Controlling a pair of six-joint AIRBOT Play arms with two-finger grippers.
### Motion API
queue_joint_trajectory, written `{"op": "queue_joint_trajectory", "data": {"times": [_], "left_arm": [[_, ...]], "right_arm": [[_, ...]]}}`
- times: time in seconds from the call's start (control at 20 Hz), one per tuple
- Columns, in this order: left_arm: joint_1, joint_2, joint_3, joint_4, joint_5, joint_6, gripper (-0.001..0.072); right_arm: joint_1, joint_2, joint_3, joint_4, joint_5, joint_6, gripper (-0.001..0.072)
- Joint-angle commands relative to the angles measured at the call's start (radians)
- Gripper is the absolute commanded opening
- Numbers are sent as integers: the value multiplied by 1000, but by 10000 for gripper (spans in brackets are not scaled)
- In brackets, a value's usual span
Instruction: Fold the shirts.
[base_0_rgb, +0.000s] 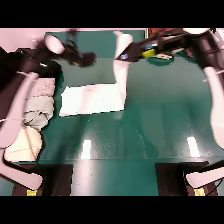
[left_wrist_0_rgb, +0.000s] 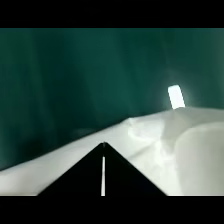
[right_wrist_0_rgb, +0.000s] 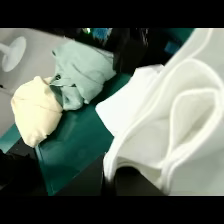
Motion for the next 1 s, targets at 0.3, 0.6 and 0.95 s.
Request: {"op": "queue_joint_trajectory", "data": {"times": [0.3,0.6,0.95], "left_arm": [[292,335,23,121,-135,13,23],[246,331,23,114,-159,49,23],[120,304,21,113,-132,84,23]], "right_arm": [[396,-316,128,-8,-397,0,387],[156,-100,-222,-165,-263,8,386],[-188,-33,-595,-121,-259,73,560]]}}
